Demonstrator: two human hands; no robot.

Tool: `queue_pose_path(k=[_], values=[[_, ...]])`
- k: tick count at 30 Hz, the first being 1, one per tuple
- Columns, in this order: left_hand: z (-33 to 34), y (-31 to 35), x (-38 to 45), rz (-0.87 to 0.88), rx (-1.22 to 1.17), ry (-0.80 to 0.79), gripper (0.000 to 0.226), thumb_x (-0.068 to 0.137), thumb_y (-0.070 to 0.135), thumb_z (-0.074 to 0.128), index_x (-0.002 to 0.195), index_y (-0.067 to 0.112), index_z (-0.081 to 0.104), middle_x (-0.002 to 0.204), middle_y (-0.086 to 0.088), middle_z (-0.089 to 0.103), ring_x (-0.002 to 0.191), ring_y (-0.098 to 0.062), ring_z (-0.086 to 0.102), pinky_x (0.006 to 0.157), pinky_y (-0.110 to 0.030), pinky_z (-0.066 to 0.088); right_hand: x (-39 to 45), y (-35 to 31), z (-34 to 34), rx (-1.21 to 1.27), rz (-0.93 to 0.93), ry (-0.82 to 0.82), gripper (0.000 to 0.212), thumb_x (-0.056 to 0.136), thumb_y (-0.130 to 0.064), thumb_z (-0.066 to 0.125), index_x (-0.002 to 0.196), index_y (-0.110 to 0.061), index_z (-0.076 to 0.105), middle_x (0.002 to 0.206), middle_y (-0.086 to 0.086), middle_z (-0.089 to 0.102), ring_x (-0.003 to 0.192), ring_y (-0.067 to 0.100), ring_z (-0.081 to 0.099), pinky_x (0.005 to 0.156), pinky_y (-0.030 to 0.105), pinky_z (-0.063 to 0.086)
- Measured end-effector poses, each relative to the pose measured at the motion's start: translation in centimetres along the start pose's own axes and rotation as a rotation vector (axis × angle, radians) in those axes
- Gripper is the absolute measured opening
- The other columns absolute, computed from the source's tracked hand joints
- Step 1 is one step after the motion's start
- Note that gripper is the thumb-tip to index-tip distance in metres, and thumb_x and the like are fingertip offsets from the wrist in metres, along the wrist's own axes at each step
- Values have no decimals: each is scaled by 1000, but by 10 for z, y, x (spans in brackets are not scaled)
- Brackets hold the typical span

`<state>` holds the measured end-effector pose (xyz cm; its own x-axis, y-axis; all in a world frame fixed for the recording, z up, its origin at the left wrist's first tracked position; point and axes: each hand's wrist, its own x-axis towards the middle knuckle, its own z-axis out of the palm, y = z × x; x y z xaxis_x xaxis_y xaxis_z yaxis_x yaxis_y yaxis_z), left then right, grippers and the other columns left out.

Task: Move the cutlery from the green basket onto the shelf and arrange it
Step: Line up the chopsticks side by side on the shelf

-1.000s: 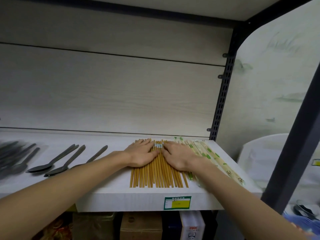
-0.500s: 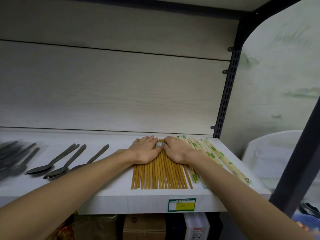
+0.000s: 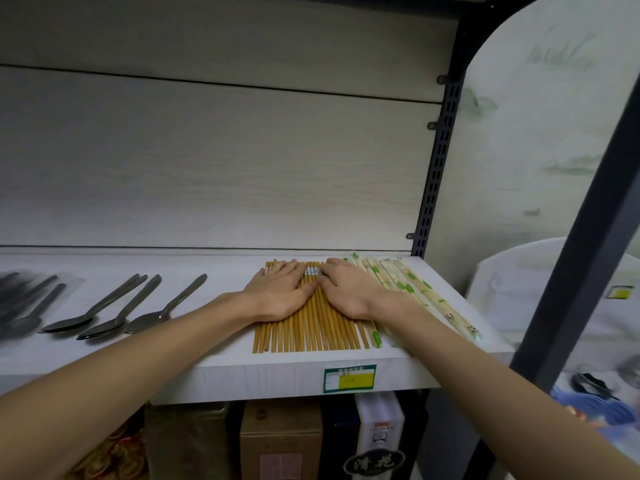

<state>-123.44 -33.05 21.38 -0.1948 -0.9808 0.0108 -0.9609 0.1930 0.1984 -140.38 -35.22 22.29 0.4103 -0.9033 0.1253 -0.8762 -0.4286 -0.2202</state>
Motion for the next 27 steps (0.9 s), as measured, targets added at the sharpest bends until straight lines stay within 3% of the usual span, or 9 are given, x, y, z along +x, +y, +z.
queue_pose_path(k=[4,9,14,18,22,27], values=[[-1,5,-5,2,21,-10,70,104,60,16,162,24,6,169,1,0,156,-20,-2,126,-45,2,-14,21,-18,-125,66,92,54,108,-41,25,156,-16,34,163,8,29,152,28,21,125,47,16],[0,10,-1,14,45,-38,72,103,63,13,162,24,3,169,1,-3,156,-19,-4,125,-46,0,-28,42,-14,-111,190,-71,62,106,-52,16,159,-20,25,168,3,17,155,25,10,124,56,6],[0,18,0,15,57,-36,71,104,60,14,162,21,4,169,0,-3,156,-19,-4,126,-47,-1,-34,40,-11,-75,189,-52,59,107,-47,19,157,-16,29,167,5,19,155,26,13,124,55,10],[-1,20,1,14,53,-23,72,103,62,14,162,21,7,169,0,0,156,-19,-2,125,-48,0,-37,44,-18,-23,173,-9,53,106,-47,23,138,-15,51,152,8,44,142,31,37,118,54,26],[-2,21,-1,10,35,-26,81,98,72,12,162,22,8,169,-1,2,156,-21,1,125,-49,1,-42,64,-33,-67,255,47,57,105,-47,23,148,-16,45,159,8,37,146,29,32,120,54,23],[1,26,4,9,41,-4,86,94,77,15,161,22,10,169,-2,6,156,-23,5,125,-53,5,-47,86,-30,16,340,-21,66,105,-53,19,148,-11,44,157,11,39,143,29,37,119,49,27]])
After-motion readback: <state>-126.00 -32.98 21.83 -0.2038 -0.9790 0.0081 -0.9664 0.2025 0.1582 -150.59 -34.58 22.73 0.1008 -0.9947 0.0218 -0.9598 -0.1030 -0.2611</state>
